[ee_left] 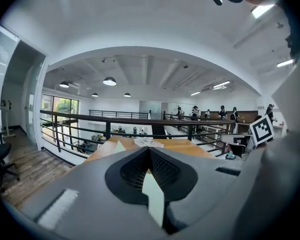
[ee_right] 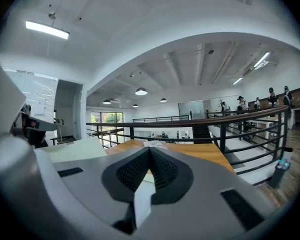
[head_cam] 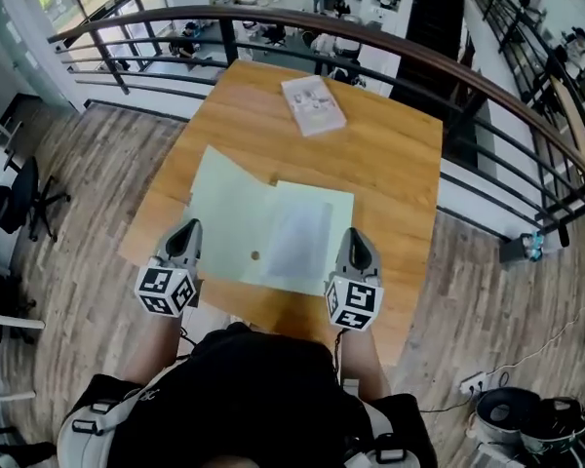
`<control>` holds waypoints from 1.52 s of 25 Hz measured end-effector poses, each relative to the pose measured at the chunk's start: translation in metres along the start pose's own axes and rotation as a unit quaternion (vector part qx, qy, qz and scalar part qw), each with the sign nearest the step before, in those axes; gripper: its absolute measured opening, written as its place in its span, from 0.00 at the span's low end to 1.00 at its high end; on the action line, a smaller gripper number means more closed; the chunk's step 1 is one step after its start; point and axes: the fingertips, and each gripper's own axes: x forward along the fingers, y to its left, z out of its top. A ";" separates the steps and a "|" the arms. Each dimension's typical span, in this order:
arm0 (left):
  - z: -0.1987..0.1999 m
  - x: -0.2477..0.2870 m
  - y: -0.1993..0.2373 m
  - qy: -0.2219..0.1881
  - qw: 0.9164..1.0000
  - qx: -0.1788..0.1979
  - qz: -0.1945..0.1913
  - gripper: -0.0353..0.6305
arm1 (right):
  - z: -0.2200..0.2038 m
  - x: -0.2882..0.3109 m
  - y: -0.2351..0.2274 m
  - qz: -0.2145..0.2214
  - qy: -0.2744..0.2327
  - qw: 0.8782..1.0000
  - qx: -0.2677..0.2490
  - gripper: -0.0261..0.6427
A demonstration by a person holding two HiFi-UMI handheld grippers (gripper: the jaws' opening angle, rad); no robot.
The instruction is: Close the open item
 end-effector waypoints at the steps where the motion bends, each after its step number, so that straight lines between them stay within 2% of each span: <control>1: 0.002 0.000 0.012 0.001 1.000 0.007 0.003 0.05 | -0.002 0.001 -0.003 -0.015 0.002 1.000 0.002 0.04; 4: 0.002 0.001 0.050 0.006 1.000 0.011 0.017 0.05 | -0.007 0.007 -0.013 -0.046 0.012 0.999 0.010 0.04; 8: -0.006 -0.003 0.079 0.008 0.999 -0.023 0.031 0.07 | -0.018 0.005 -0.017 -0.045 0.034 0.998 0.013 0.04; 10: -0.013 -0.005 0.083 0.011 0.999 -0.031 0.032 0.21 | -0.029 0.004 -0.020 -0.043 0.047 0.998 0.020 0.04; 11: -0.018 -0.005 0.084 0.016 0.999 -0.034 0.031 0.25 | -0.034 0.005 -0.022 -0.039 0.052 0.998 0.026 0.04; 12: -0.024 -0.004 0.084 0.022 0.999 -0.037 0.030 0.27 | -0.040 0.006 -0.023 -0.033 0.058 0.997 0.035 0.07; 13: -0.029 -0.004 0.084 0.029 0.998 -0.042 0.028 0.29 | -0.045 0.007 -0.025 -0.025 0.065 0.997 0.045 0.17; 16: -0.044 -0.005 0.079 0.050 0.997 -0.054 0.024 0.32 | -0.063 0.004 -0.039 -0.016 0.090 0.993 0.070 0.20; 24: -0.079 -0.010 0.083 0.090 0.992 -0.082 0.045 0.33 | -0.139 0.000 -0.047 0.003 0.188 0.979 0.074 0.21; 31: -0.121 -0.010 0.073 0.142 0.985 -0.101 0.013 0.33 | -0.201 -0.012 -0.039 0.009 0.263 0.960 0.090 0.23; 36: -0.136 -0.003 0.060 0.152 0.982 -0.109 -0.011 0.32 | -0.224 -0.014 -0.042 0.025 0.283 0.948 0.145 0.23; 38: -0.138 -0.003 0.058 0.154 0.982 -0.109 -0.014 0.22 | -0.225 -0.015 -0.040 0.032 0.282 0.943 0.175 0.22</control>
